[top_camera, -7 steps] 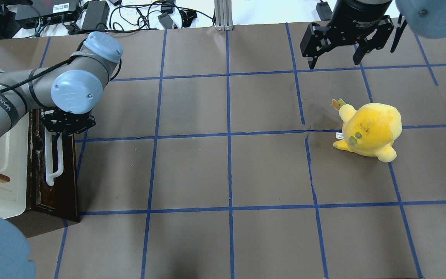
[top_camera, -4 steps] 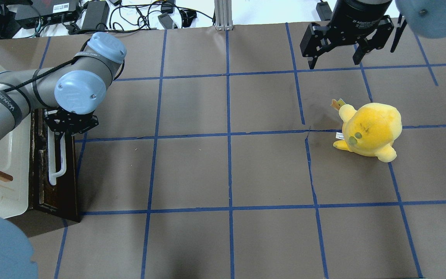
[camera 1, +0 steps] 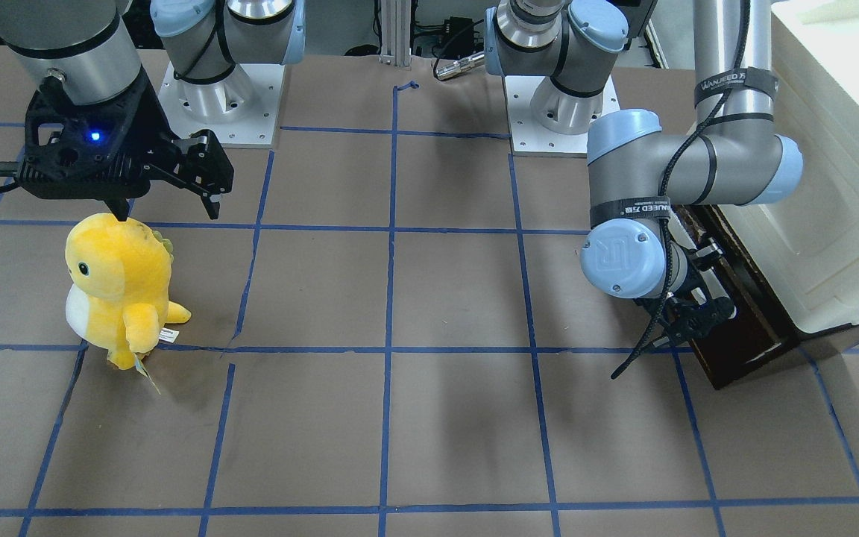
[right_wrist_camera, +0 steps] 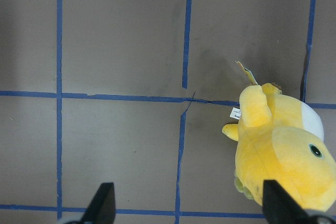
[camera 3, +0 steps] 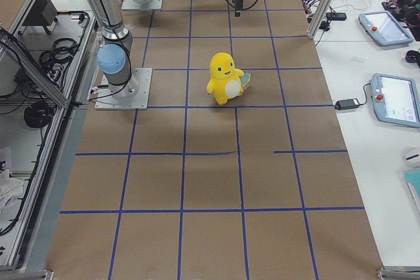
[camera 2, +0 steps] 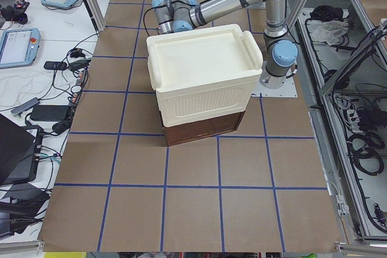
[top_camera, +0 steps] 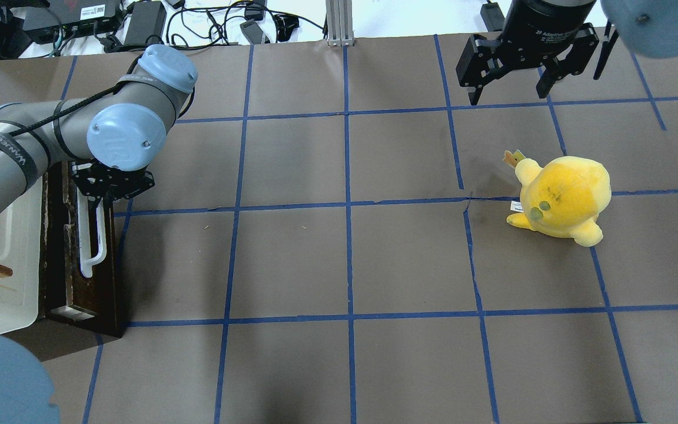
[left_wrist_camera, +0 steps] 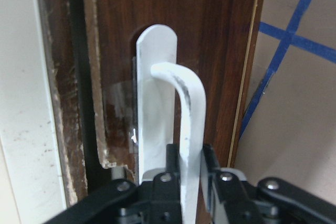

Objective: Pull drawer sideways
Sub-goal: 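Pull the handle with the left gripper, sliding the drawer outward, then keep pulling the drawer open toward the table center with the left gripper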

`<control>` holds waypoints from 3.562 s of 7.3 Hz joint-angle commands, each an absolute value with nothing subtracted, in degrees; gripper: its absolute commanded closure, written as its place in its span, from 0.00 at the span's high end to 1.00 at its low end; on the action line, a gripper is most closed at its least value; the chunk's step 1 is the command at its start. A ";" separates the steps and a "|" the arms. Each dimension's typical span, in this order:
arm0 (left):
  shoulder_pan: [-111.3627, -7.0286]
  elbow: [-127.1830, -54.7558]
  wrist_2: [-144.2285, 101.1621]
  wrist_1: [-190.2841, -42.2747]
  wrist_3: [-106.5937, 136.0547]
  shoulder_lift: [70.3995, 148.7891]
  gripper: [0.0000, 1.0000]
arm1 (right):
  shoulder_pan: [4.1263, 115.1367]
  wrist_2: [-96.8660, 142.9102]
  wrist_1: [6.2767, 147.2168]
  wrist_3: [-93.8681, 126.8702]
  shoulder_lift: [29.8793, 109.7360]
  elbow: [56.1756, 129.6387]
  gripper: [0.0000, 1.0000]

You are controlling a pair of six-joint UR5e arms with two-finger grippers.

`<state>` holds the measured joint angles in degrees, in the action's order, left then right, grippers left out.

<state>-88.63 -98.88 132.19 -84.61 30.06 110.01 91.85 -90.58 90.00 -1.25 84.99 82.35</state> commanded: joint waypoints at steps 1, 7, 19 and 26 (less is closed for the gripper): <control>-89.30 -98.79 132.19 -84.64 31.28 110.39 0.00 | 91.85 -90.53 90.00 -1.23 84.99 82.35 1.00; -90.62 -96.68 131.84 -87.10 33.40 111.09 0.00 | 91.85 -90.53 90.00 -1.23 84.99 82.35 1.00; -92.46 -95.72 130.87 -88.15 35.86 111.80 0.00 | 91.85 -90.61 90.00 -1.23 84.99 82.35 1.00; -94.83 -92.82 128.94 -91.48 39.71 113.37 0.00 | 91.85 -90.61 90.00 -1.23 84.99 82.35 1.00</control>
